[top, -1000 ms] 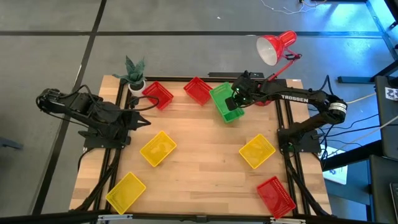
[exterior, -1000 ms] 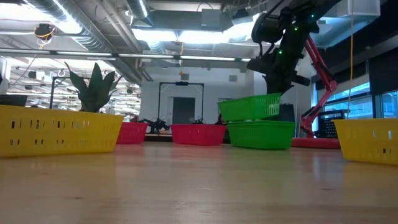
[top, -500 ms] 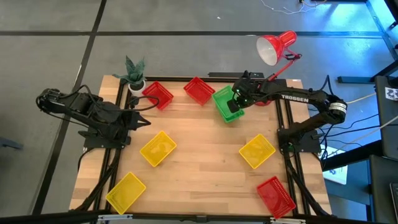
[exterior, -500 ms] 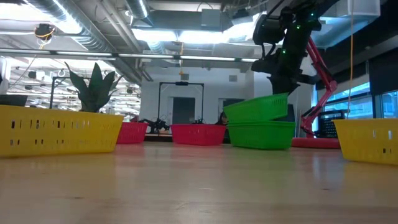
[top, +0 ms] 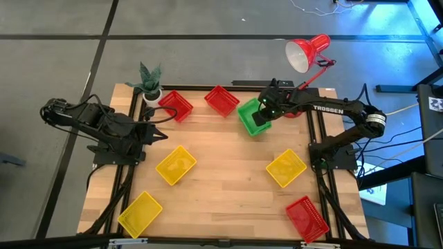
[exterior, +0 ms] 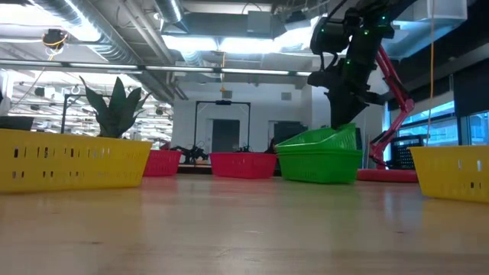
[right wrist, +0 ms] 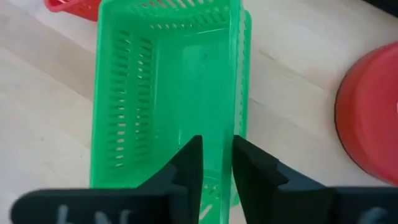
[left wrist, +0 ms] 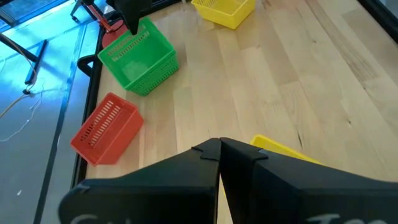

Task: Stack baskets by color
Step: Stack the bottom green bin on the top green bin

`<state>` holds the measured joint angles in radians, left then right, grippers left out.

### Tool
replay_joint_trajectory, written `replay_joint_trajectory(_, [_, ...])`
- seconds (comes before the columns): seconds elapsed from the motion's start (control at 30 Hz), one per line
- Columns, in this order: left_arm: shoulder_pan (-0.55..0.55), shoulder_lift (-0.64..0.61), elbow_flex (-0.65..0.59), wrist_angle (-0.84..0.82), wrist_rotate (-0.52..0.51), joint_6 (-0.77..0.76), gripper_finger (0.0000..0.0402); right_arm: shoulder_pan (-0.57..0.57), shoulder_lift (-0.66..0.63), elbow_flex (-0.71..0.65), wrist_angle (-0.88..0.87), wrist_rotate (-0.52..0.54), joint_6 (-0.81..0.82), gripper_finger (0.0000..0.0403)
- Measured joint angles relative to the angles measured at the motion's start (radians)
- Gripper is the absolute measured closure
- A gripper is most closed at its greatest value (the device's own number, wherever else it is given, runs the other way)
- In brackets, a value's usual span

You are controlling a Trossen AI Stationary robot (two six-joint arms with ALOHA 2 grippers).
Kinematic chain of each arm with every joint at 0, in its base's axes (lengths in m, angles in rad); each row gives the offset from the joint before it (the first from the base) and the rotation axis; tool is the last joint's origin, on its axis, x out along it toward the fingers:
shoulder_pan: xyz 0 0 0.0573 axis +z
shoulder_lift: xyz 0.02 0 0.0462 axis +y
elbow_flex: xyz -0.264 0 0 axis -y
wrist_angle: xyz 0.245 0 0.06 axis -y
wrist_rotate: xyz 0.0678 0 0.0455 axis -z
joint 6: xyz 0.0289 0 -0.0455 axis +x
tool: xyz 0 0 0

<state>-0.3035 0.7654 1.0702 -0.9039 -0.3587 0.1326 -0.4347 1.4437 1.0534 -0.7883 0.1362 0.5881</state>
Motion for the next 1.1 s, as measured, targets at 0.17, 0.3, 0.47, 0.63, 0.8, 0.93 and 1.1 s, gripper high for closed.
replay_joint_trajectory(0.17, [0.000, 0.000, 0.000, 0.000, 0.000, 0.000, 0.0401, 0.000, 0.002, 0.034, 0.003, 0.000, -0.023, 0.0314])
replay_joint_trajectory(0.3, [0.000, 0.000, 0.000, 0.000, 0.000, 0.000, 0.0401, 0.000, 0.002, 0.064, -0.021, 0.001, -0.025, 0.0314])
replay_joint_trajectory(0.47, [0.000, 0.000, 0.000, 0.000, 0.000, -0.001, 0.0401, 0.000, 0.002, 0.081, -0.022, 0.001, -0.025, 0.0313])
replay_joint_trajectory(0.63, [0.000, 0.000, 0.000, 0.000, 0.000, -0.001, 0.0401, 0.000, 0.002, 0.081, -0.009, 0.095, -0.033, 0.0313])
replay_joint_trajectory(0.8, [0.000, 0.000, 0.000, 0.000, 0.000, 0.000, 0.0401, -0.001, 0.000, 0.052, 0.028, 0.125, -0.039, 0.0315])
replay_joint_trajectory(0.93, [0.000, 0.000, 0.000, 0.000, 0.000, 0.000, 0.0401, -0.001, 0.000, -0.016, 0.098, 0.118, -0.016, 0.0352])
replay_joint_trajectory(1.1, [0.000, 0.000, 0.000, 0.000, -0.018, 0.000, 0.0401, 0.000, 0.000, -0.057, 0.116, 0.126, -0.021, 0.0389])
